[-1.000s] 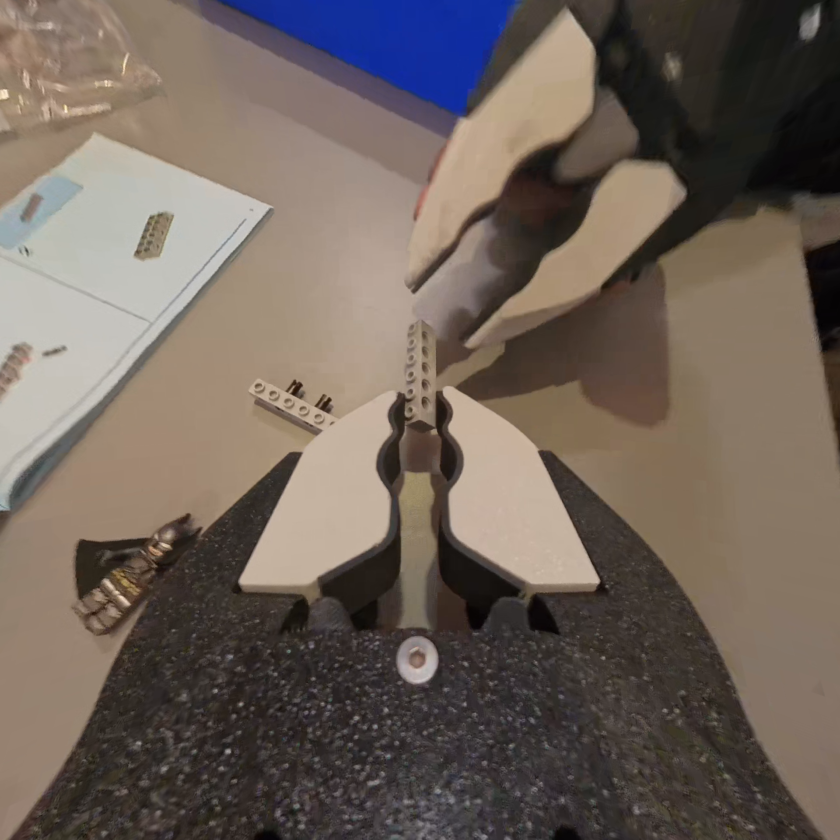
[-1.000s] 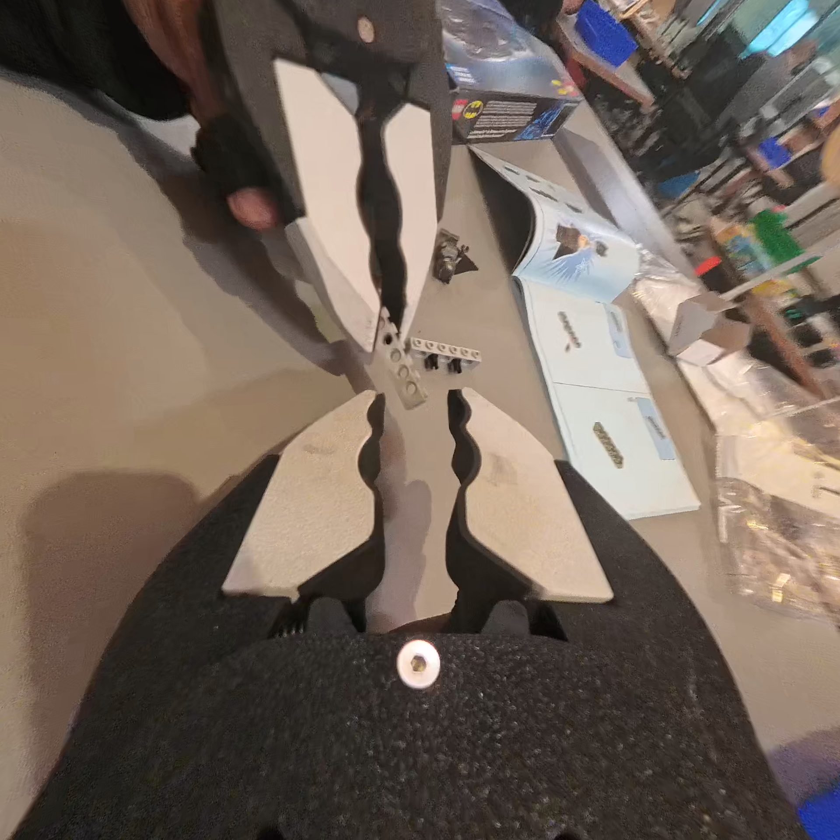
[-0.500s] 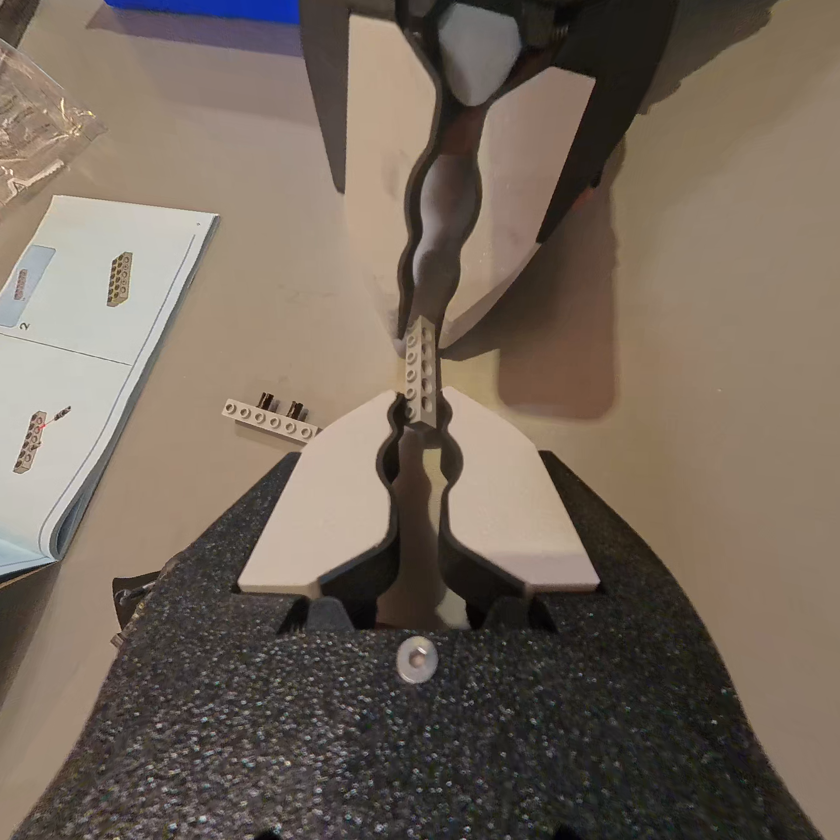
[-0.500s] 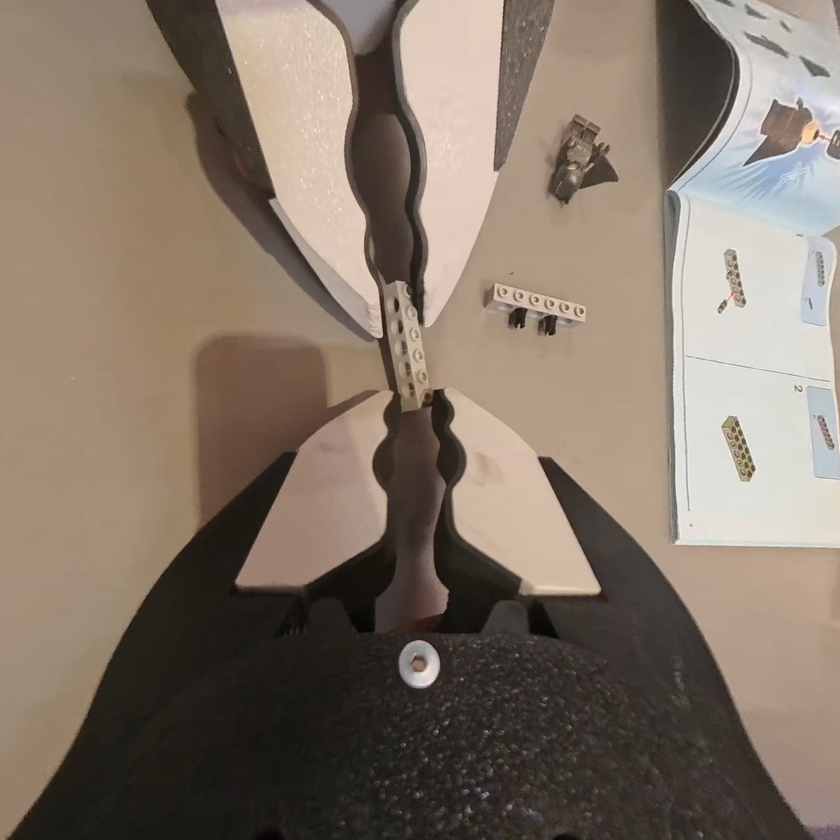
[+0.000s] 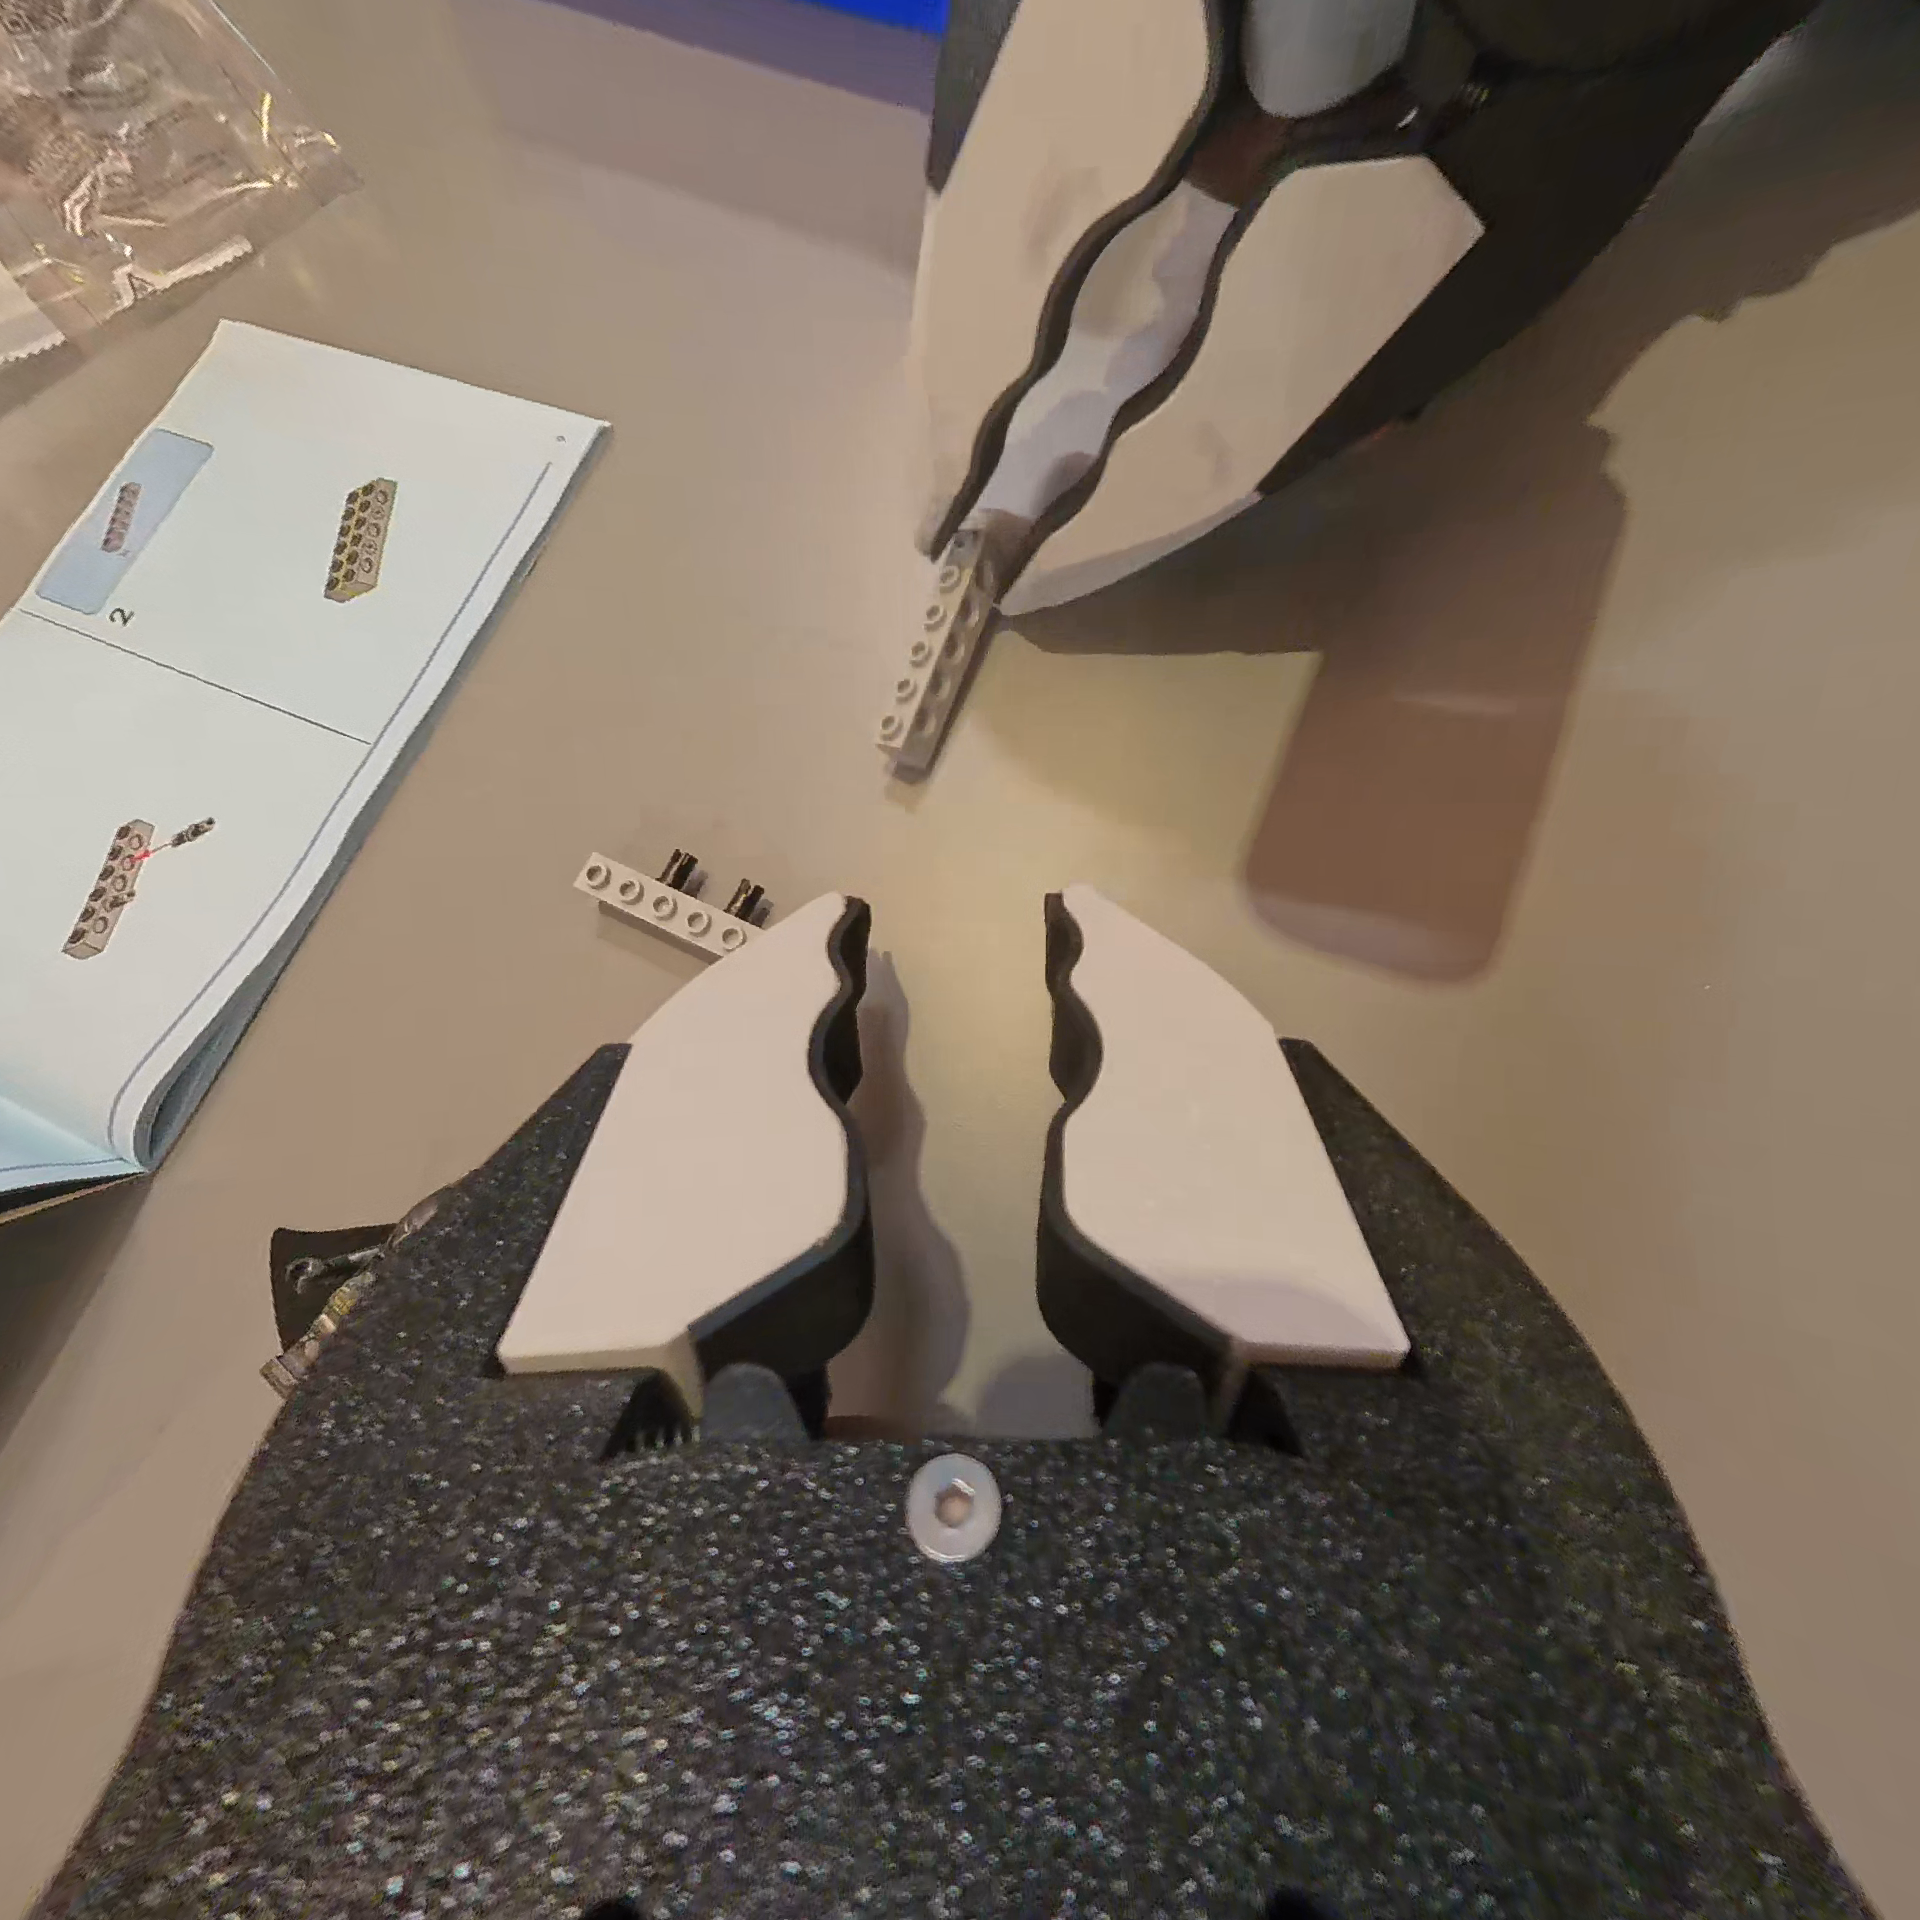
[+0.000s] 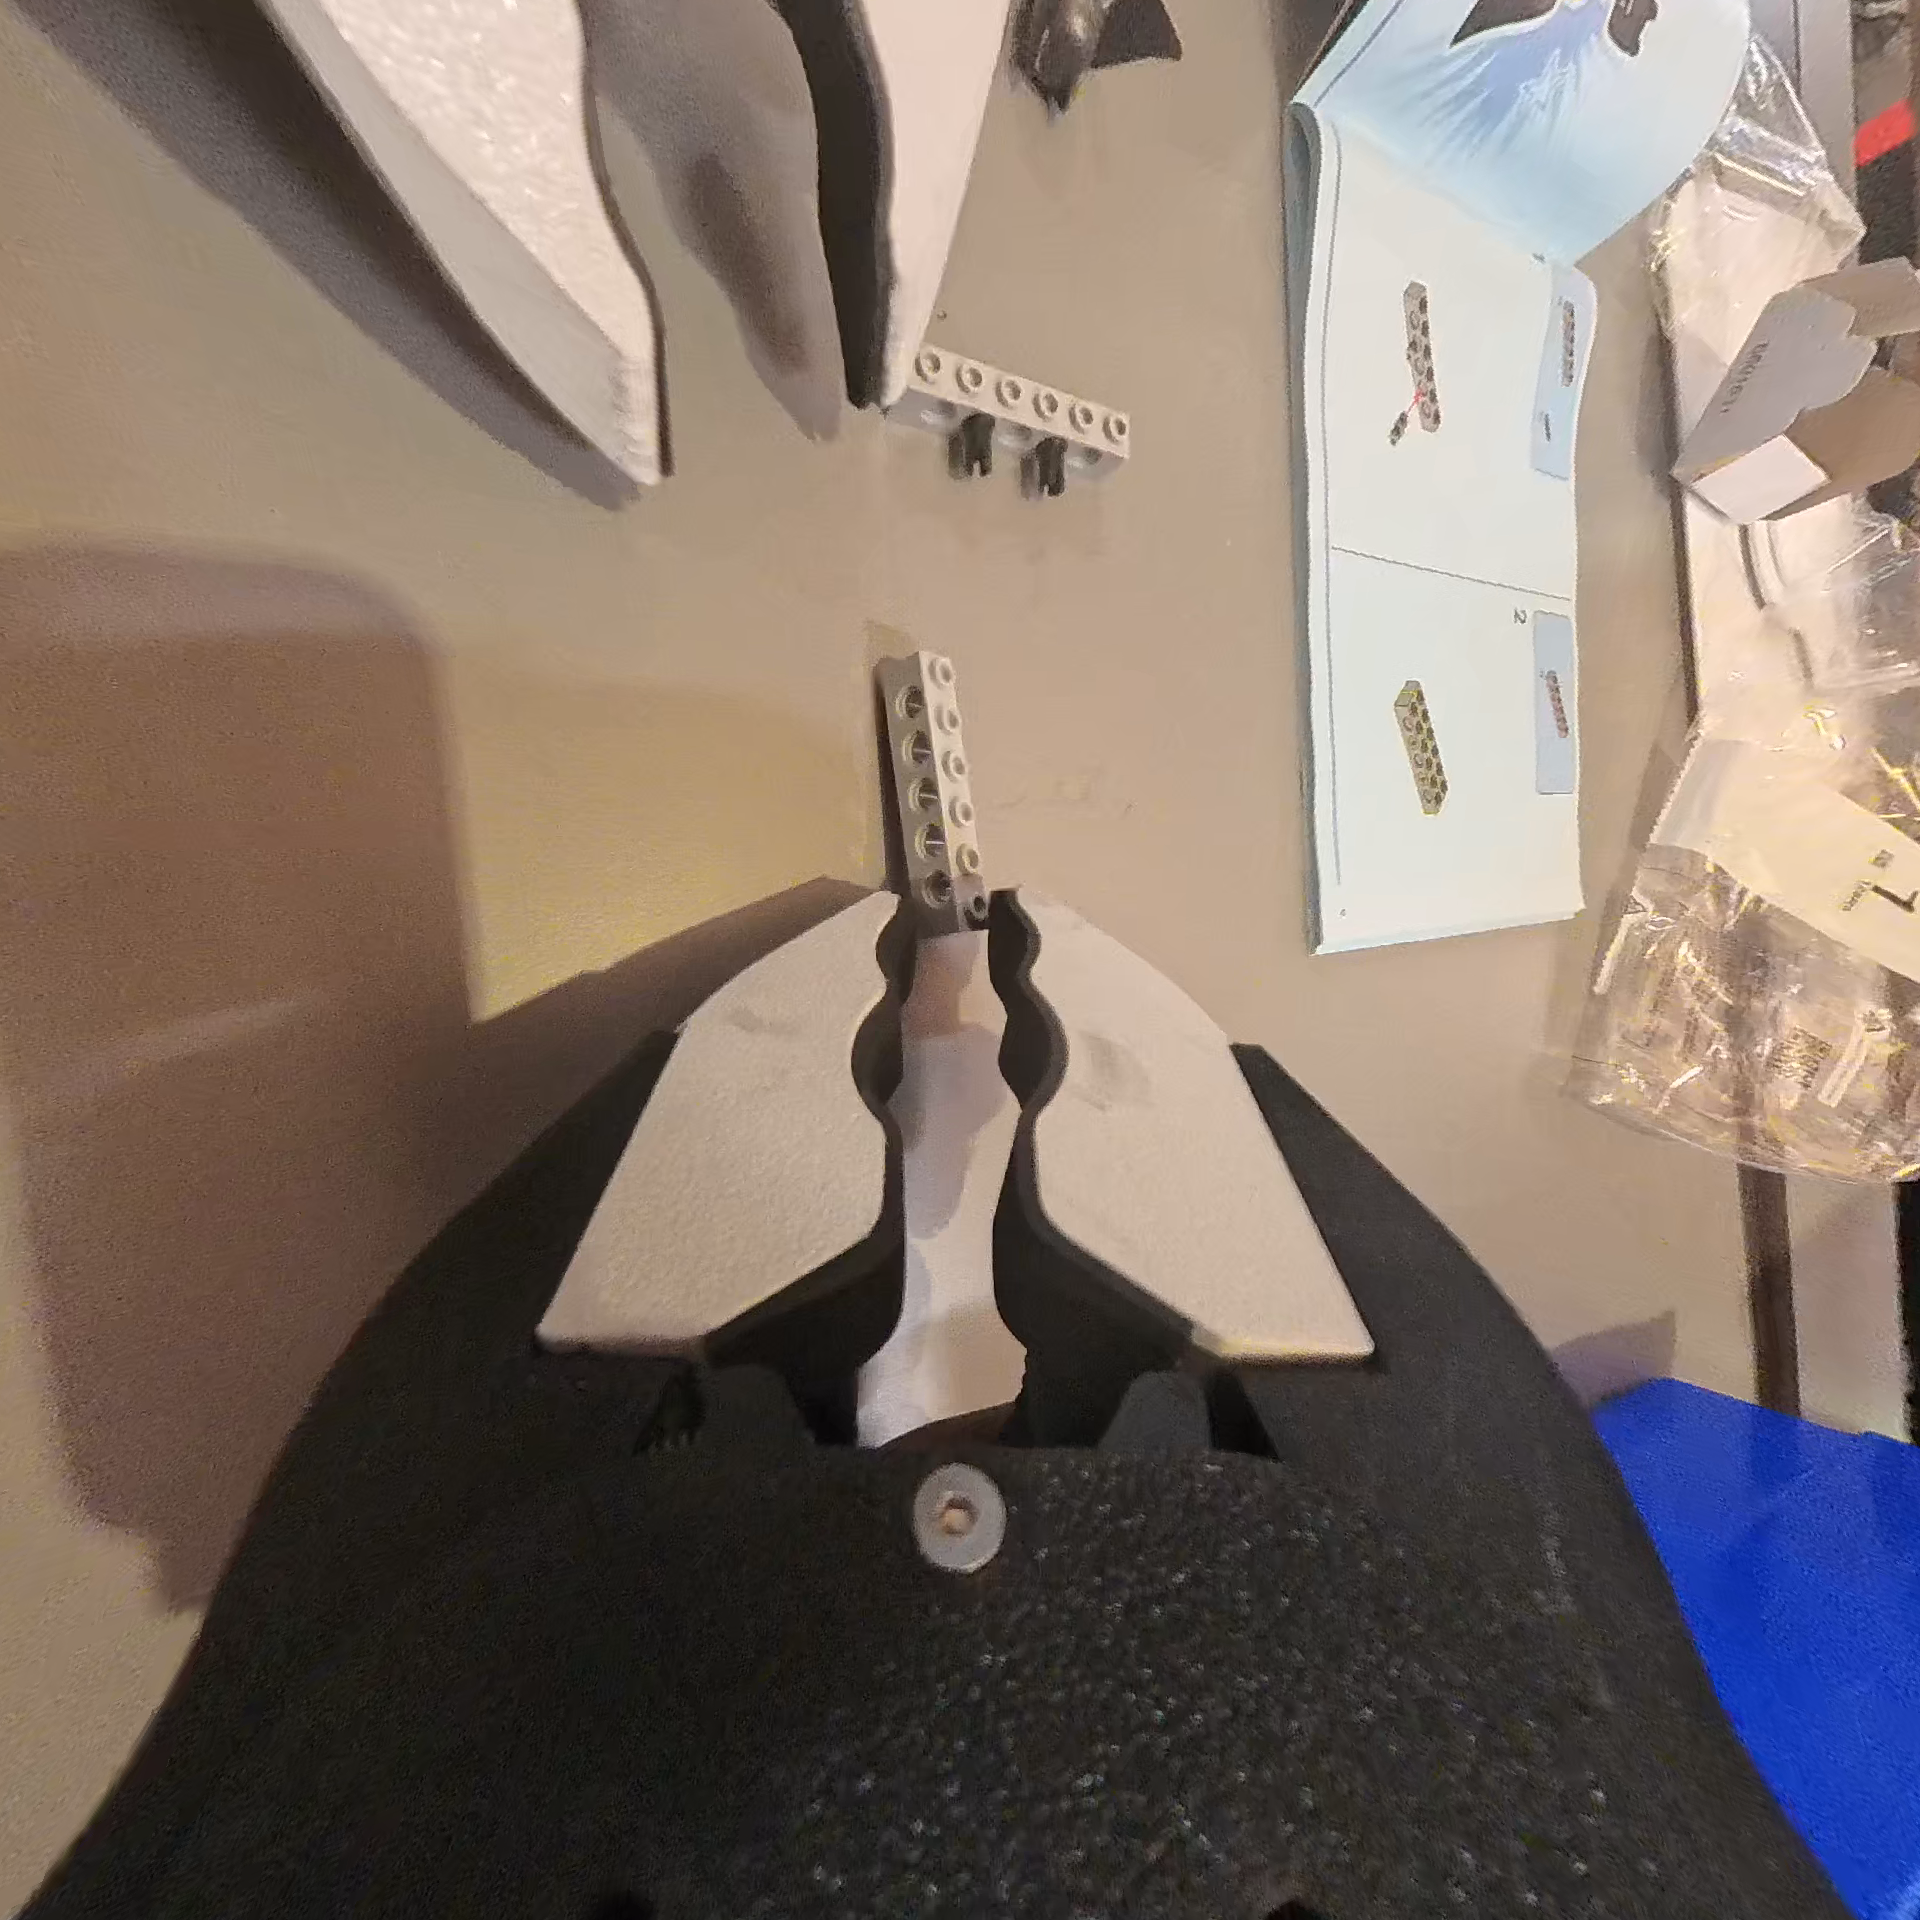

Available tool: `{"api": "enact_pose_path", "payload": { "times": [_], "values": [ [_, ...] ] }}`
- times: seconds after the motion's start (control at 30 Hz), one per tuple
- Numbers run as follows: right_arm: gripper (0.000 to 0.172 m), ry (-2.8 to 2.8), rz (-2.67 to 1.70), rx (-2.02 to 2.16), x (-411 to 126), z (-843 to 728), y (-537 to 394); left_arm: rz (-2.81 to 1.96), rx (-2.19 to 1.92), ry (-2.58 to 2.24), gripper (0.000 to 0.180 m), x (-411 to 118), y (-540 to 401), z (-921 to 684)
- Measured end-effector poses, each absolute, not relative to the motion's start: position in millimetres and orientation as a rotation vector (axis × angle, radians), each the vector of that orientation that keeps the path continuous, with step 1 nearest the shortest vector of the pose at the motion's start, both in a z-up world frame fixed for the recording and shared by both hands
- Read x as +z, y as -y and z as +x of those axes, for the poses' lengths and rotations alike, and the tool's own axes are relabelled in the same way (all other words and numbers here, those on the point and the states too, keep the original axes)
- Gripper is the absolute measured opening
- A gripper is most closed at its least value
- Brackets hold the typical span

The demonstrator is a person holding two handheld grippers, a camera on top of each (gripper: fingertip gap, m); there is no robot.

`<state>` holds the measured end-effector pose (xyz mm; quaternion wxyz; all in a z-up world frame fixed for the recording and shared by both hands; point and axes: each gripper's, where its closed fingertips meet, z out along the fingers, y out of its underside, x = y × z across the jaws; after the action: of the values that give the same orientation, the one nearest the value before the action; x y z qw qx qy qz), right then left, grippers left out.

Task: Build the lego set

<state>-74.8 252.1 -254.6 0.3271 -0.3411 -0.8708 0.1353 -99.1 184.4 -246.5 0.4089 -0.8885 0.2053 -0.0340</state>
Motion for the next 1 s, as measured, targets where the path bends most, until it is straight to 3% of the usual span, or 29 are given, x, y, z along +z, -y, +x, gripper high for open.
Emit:
{"api": "enact_pose_path", "payload": {
  "times": [0.27,0.77,1.0],
  "values": [
    [0.031,2.316,-1.089,0.560,-254,-67,-247,-2.230,-0.130,-0.475,0.034,-243,-185,-97],
    [0.030,2.468,-1.158,0.860,-251,-53,-209,-2.252,-0.205,-0.404,0.032,-243,-185,-97],
    [0.047,2.394,-1.067,0.751,-253,-68,-230,-2.218,-0.221,-0.412,0.033,-237,-184,-99]
  ]
}}
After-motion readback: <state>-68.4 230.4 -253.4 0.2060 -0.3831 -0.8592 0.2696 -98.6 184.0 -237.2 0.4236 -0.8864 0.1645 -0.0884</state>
